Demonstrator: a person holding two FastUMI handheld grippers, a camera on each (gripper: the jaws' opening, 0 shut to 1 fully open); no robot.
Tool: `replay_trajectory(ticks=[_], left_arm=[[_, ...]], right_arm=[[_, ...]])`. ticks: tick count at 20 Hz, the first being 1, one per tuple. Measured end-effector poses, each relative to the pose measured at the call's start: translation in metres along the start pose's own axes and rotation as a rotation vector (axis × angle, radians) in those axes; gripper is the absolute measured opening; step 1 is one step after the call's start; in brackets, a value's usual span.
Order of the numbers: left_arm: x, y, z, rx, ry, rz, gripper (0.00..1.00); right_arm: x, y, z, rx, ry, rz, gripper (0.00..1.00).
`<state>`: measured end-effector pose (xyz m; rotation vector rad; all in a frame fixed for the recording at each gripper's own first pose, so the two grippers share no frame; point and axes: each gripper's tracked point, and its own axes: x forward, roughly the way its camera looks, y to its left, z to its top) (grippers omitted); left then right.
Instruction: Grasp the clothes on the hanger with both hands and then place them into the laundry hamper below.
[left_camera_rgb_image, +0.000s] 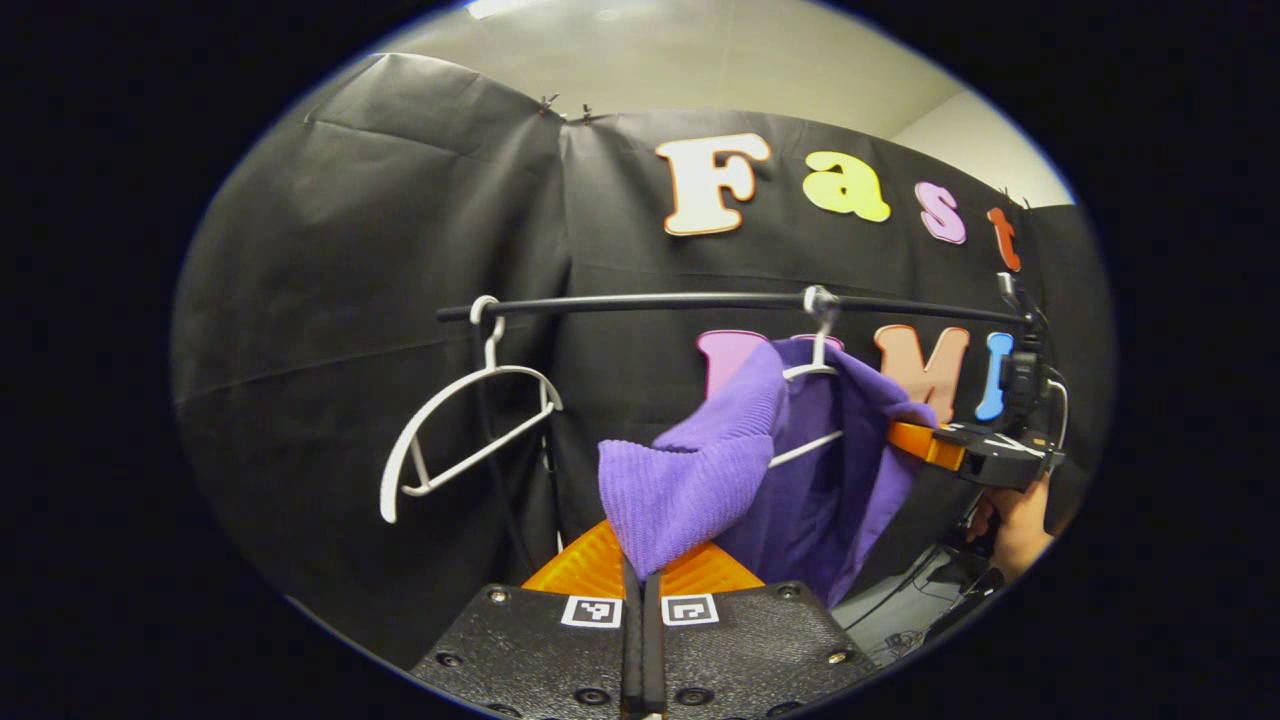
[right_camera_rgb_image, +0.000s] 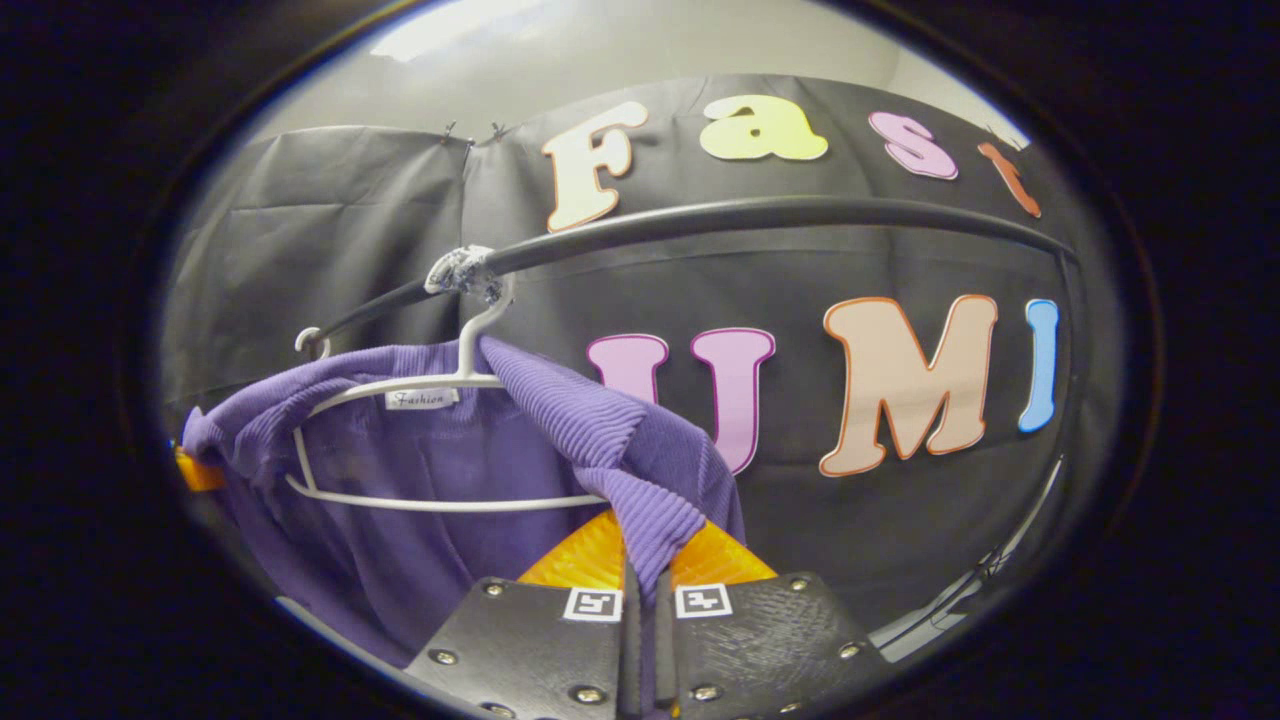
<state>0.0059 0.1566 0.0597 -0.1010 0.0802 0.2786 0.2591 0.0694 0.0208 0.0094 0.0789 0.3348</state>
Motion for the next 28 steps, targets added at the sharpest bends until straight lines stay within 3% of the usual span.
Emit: replay_trajectory(ticks=[2, 10, 15, 22, 28], left_arm=[[0.005, 0.005, 0.011, 0.041, -0.017, 0.002, 0.01], [0.050, 0.032, 0.035, 0.045, -0.035, -0.003, 0.00], [0.082, 0.042, 0.049, 0.055, -0.047, -0.022, 0.00], [0.118, 0.035, 0.084, 0.056, -0.125, -0.060, 0.01], [0.148, 0.037, 0.115, 0.070, -0.202, -0.049, 0.01]], right_arm=[[0.002, -0.003, 0.006, -0.007, -0.016, -0.014, 0.05], [0.021, -0.014, 0.023, -0.004, -0.057, -0.071, 0.05], [0.038, -0.033, 0.033, -0.050, -0.085, -0.151, 0.05], [0.062, -0.045, 0.053, -0.012, -0.165, -0.223, 0.05], [0.081, -0.062, 0.062, -0.006, -0.207, -0.278, 0.05]])
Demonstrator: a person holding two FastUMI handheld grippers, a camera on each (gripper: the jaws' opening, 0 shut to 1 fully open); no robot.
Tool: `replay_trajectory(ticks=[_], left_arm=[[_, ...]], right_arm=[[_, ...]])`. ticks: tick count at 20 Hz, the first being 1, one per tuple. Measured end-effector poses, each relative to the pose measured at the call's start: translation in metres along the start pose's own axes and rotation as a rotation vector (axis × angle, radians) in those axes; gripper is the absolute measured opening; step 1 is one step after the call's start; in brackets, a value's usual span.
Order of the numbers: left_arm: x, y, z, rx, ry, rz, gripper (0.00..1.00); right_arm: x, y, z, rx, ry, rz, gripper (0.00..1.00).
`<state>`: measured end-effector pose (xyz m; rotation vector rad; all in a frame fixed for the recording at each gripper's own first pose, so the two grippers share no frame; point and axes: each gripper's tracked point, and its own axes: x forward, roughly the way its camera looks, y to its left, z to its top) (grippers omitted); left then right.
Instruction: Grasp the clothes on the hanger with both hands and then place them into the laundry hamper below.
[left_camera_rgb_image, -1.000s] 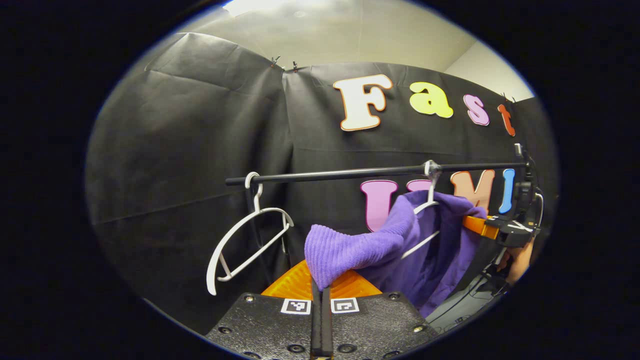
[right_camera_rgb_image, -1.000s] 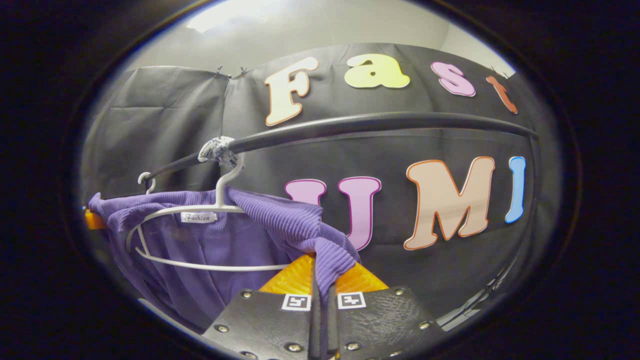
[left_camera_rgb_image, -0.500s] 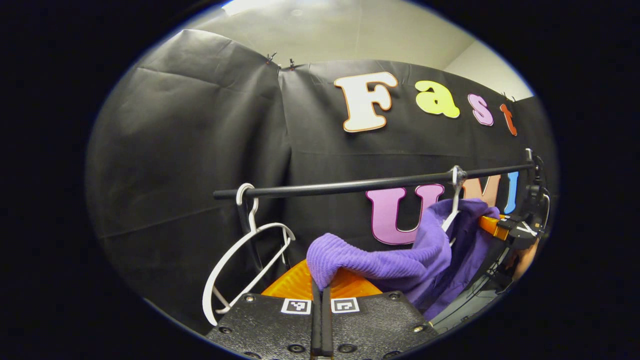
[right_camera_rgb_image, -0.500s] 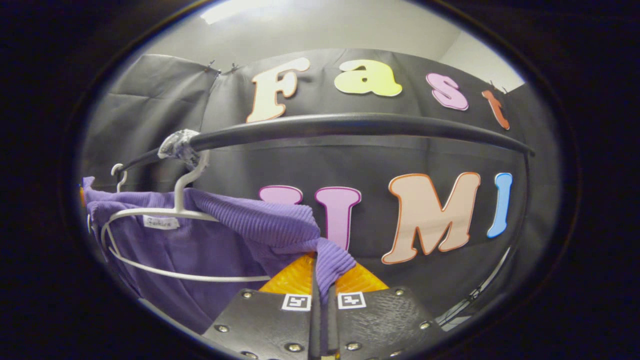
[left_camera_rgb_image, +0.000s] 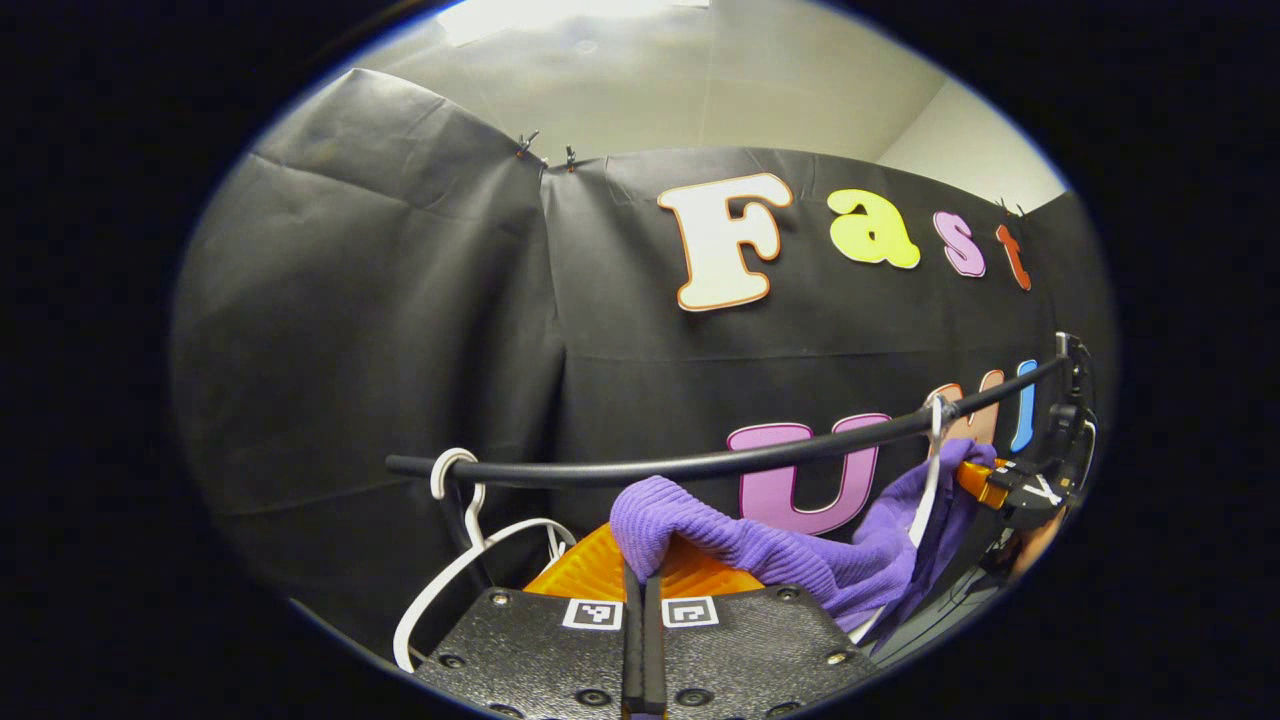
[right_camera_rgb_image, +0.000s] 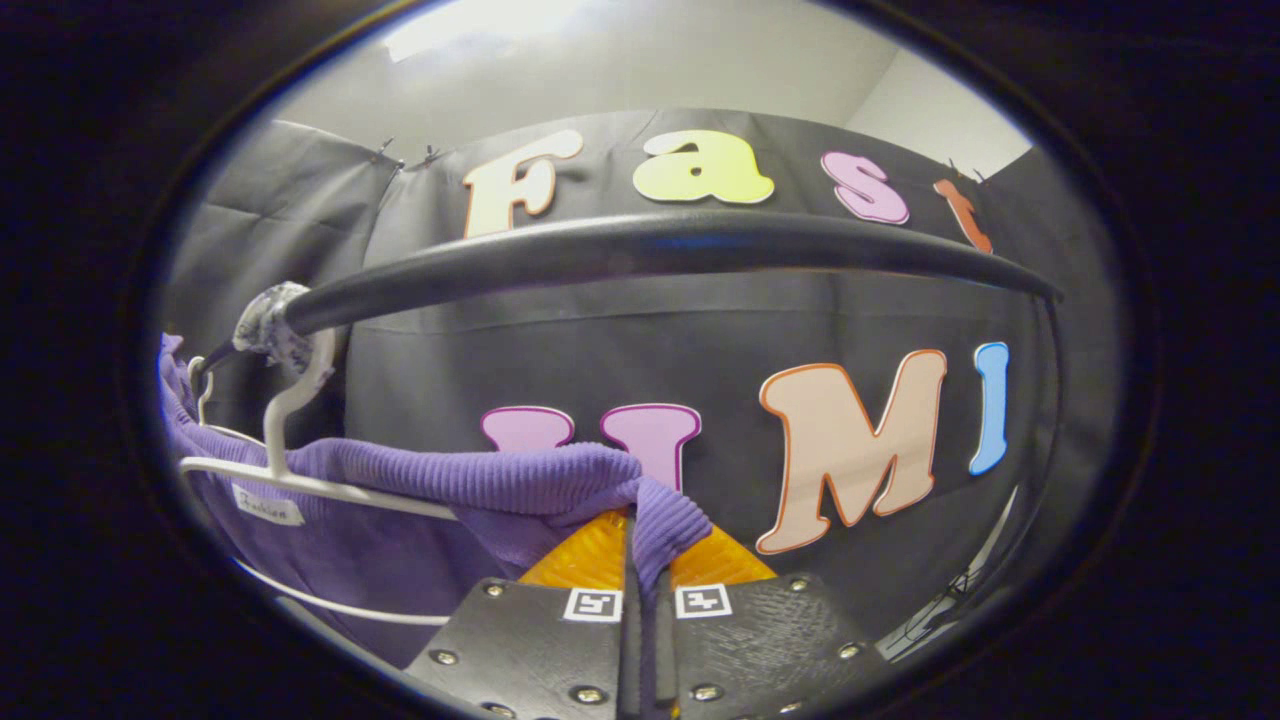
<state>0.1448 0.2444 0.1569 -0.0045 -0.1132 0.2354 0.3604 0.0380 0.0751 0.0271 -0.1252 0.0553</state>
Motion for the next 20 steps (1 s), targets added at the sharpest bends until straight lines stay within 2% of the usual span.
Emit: replay_trajectory(ticks=[5, 11, 15, 20], left_arm=[[0.019, -0.011, -0.010, -0.012, 0.009, -0.020, 0.01], [0.039, -0.026, -0.048, -0.087, 0.076, -0.063, 0.01], [0.042, -0.025, -0.079, -0.122, 0.100, -0.071, 0.00], [0.034, -0.031, -0.128, -0.150, 0.143, -0.070, 0.00]], right_arm=[[0.022, -0.018, 0.000, -0.027, -0.061, -0.076, 0.05], [0.047, -0.038, -0.022, -0.019, -0.055, -0.126, 0.05], [0.050, -0.033, -0.049, 0.014, -0.033, -0.101, 0.06], [0.035, -0.027, -0.108, 0.016, 0.073, -0.070, 0.05]])
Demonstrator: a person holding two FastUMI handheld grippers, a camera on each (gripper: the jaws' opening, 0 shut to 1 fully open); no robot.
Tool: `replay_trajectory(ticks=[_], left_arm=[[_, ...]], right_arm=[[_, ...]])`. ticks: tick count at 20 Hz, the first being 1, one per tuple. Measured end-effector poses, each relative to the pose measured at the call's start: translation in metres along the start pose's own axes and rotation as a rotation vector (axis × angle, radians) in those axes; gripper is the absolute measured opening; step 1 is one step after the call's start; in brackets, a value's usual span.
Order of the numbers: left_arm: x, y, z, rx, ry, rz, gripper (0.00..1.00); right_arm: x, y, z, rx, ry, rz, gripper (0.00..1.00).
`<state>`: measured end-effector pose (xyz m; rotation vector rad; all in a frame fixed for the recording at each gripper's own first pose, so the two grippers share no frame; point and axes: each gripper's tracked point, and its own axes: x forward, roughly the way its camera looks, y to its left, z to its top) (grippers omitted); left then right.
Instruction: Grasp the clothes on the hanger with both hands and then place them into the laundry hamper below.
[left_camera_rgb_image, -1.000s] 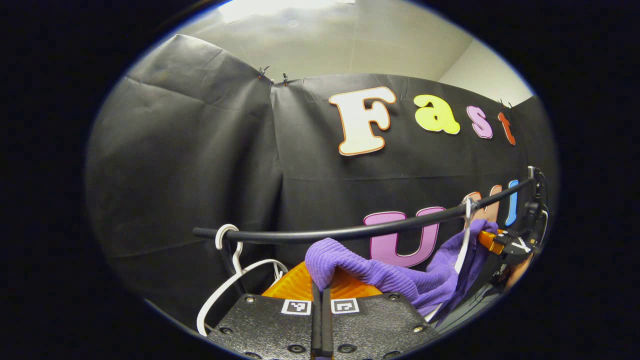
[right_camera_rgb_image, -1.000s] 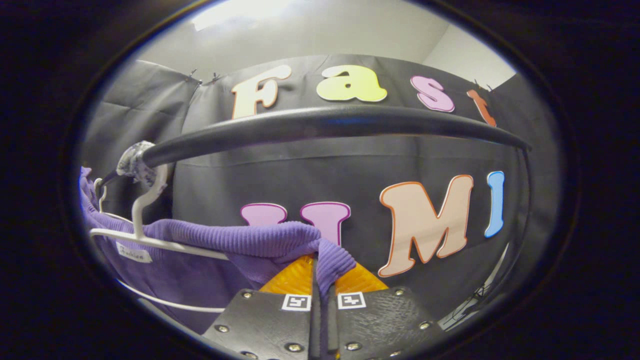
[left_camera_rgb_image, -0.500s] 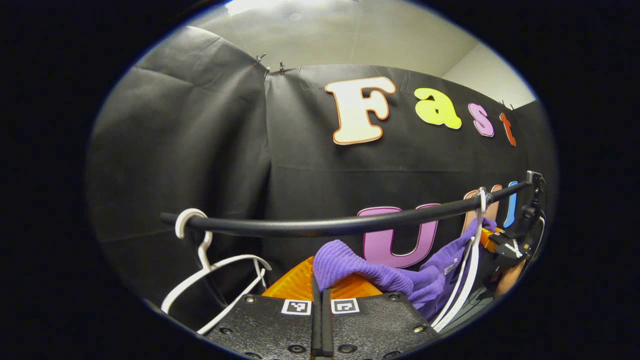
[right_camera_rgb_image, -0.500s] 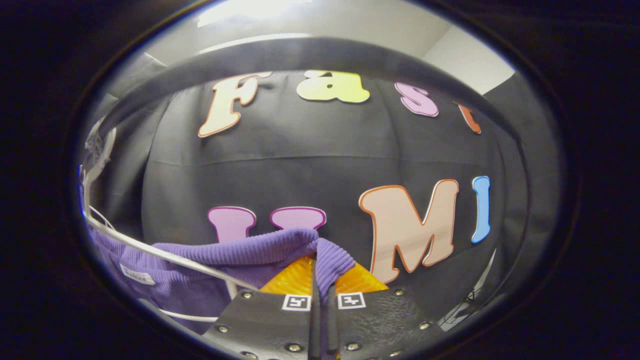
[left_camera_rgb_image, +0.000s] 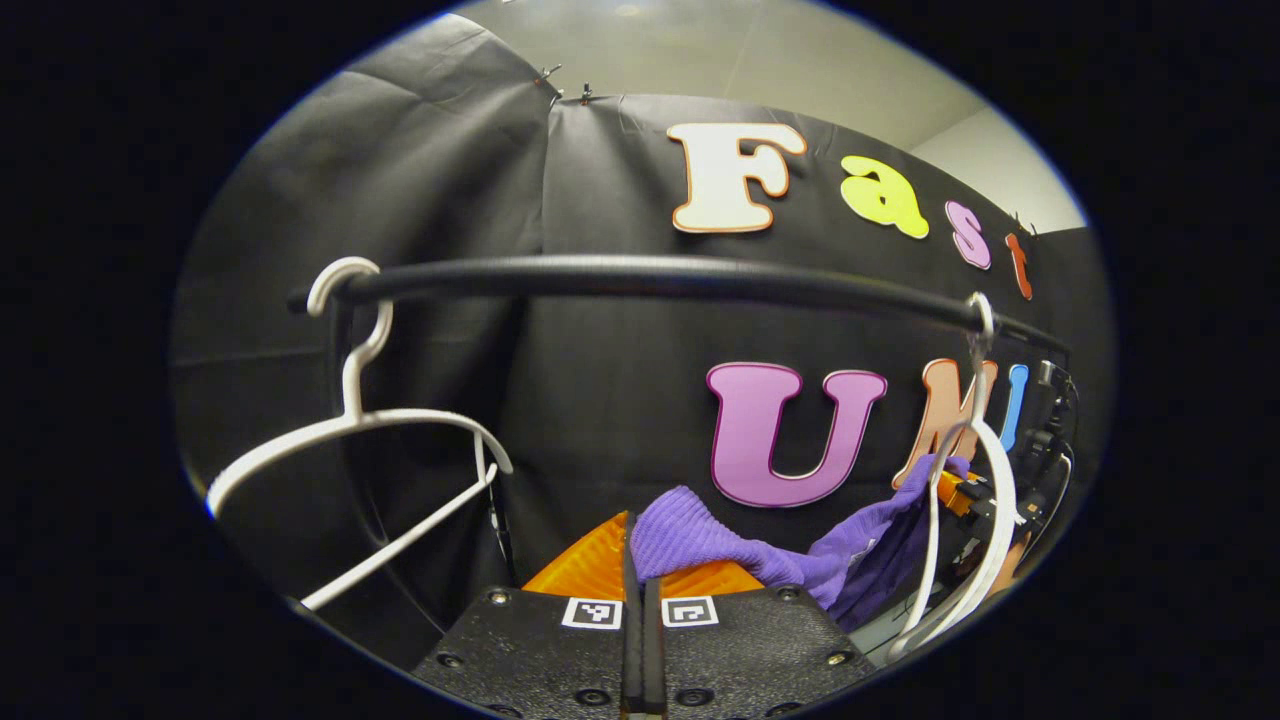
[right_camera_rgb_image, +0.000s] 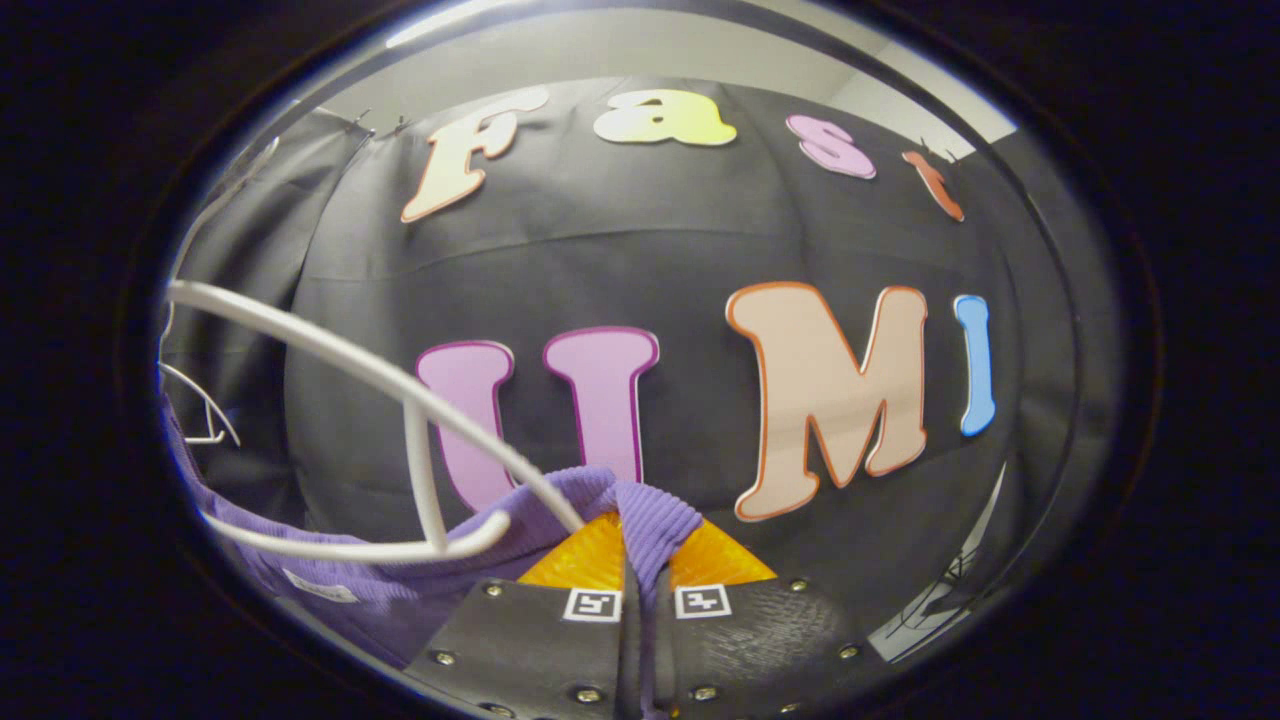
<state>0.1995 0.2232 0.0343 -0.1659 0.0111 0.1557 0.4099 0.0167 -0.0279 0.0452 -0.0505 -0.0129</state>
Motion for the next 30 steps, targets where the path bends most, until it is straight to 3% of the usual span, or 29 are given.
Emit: replay_trajectory(ticks=[5, 10, 19, 25, 30], left_arm=[[-0.015, 0.010, -0.051, -0.028, 0.082, 0.047, 0.01], [-0.062, 0.018, -0.095, -0.027, 0.157, 0.098, 0.00], [-0.139, -0.002, -0.126, -0.033, 0.211, 0.113, 0.01], [-0.166, -0.042, -0.135, -0.009, 0.230, 0.049, 0.01], [-0.164, -0.092, -0.134, 0.007, 0.233, -0.048, 0.00]], right_arm=[[-0.031, 0.010, -0.071, 0.010, 0.150, 0.043, 0.05], [-0.094, 0.025, -0.105, -0.025, 0.252, 0.120, 0.05], [-0.185, 0.019, -0.107, -0.035, 0.302, 0.179, 0.05], [-0.229, 0.020, -0.094, -0.008, 0.301, 0.220, 0.05], [-0.245, 0.019, -0.075, 0.037, 0.277, 0.214, 0.05]])
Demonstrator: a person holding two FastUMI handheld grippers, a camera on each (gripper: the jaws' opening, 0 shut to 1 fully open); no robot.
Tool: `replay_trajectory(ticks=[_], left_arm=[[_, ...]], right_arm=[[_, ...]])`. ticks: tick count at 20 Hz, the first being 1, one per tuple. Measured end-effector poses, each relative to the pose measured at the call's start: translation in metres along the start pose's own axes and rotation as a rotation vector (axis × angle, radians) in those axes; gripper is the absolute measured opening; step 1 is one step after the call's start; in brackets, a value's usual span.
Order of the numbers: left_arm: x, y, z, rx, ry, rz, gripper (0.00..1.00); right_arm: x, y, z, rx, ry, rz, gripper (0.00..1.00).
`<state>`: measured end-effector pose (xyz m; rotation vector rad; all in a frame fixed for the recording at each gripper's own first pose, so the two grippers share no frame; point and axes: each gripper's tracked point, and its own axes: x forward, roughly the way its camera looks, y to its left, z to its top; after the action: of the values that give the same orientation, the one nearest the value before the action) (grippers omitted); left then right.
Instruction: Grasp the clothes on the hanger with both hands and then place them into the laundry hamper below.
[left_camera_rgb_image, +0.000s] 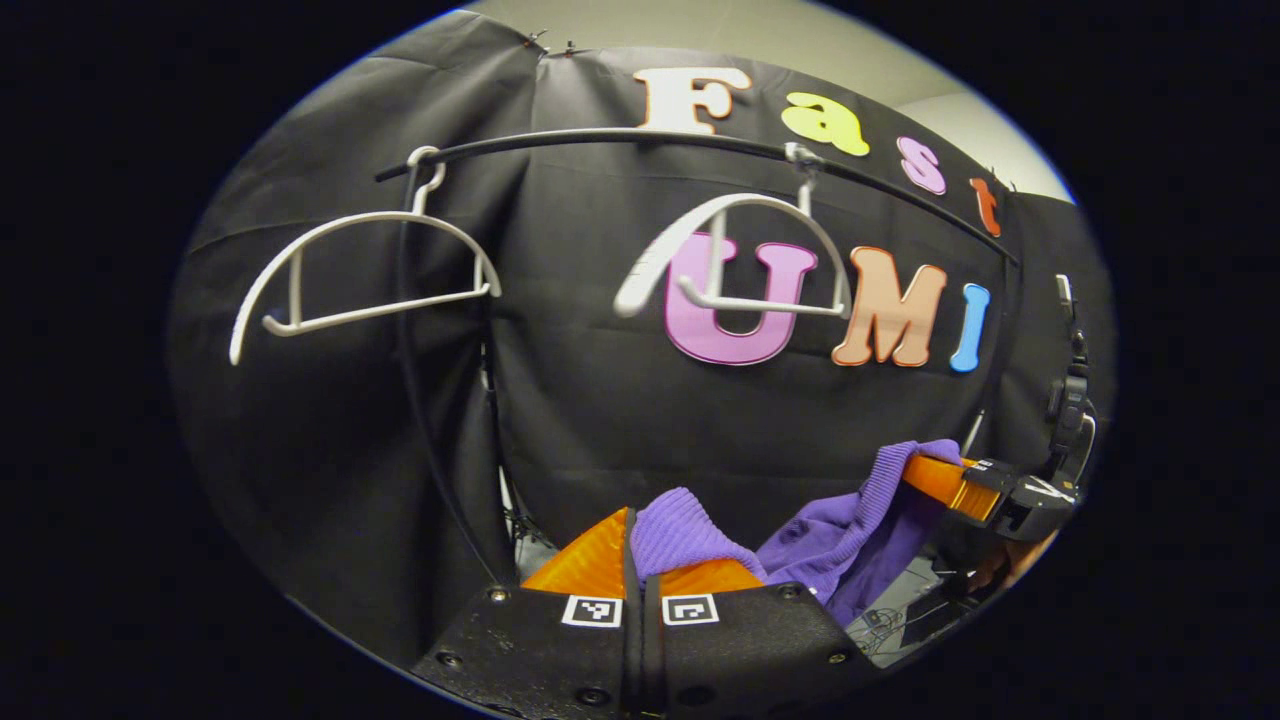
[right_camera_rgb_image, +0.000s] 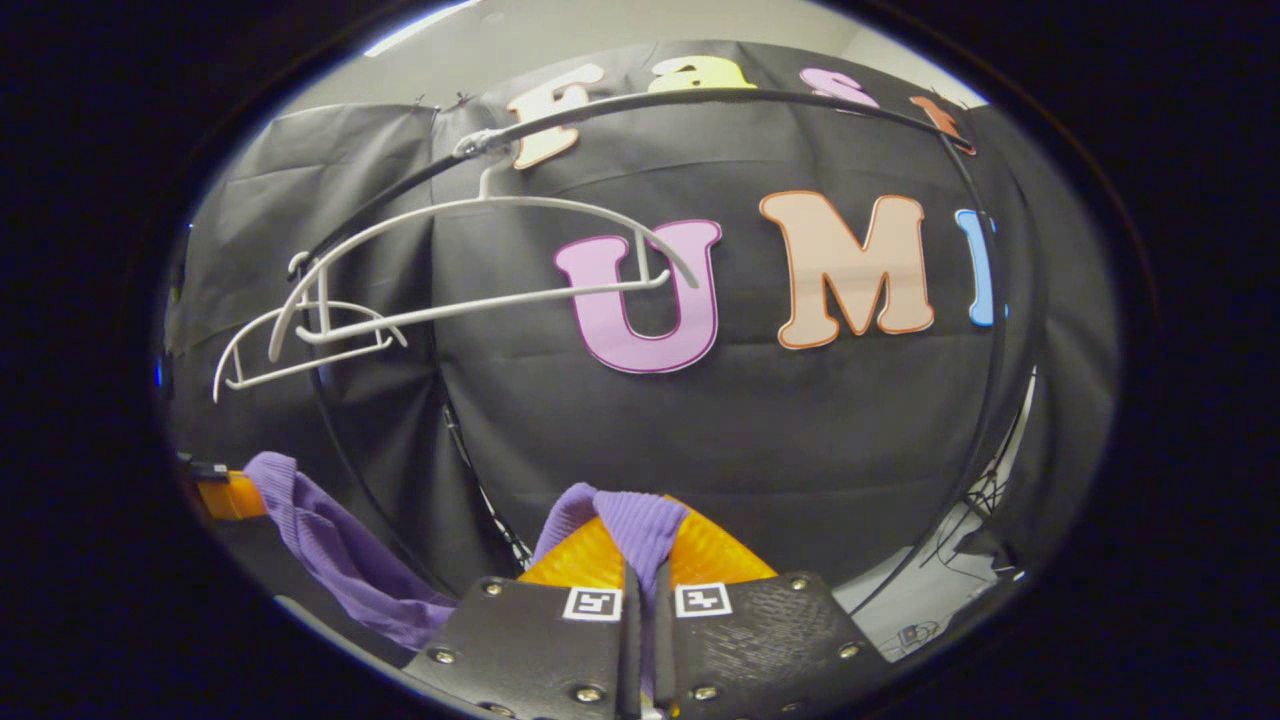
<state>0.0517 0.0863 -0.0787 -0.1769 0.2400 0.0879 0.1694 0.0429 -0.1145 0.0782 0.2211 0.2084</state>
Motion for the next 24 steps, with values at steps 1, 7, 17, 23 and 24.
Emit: replay_trajectory(ticks=[1, 7, 17, 23, 24], left_arm=[[0.003, -0.010, 0.003, 0.010, -0.004, -0.022, 0.01], [0.030, -0.071, 0.033, 0.038, -0.049, -0.160, 0.01], [0.084, -0.125, 0.060, 0.043, -0.103, -0.280, 0.00], [0.125, -0.140, 0.016, 0.067, -0.064, -0.294, 0.00], [0.133, -0.139, 0.006, 0.076, -0.063, -0.297, 0.00]], right_arm=[[-0.003, -0.001, 0.004, -0.002, -0.011, -0.007, 0.05], [-0.015, -0.005, 0.046, 0.003, -0.100, -0.051, 0.05], [-0.014, -0.015, 0.113, 0.012, -0.218, -0.145, 0.05], [0.024, -0.047, 0.053, 0.078, -0.078, -0.223, 0.05], [0.030, -0.052, 0.037, 0.097, -0.040, -0.232, 0.05]])
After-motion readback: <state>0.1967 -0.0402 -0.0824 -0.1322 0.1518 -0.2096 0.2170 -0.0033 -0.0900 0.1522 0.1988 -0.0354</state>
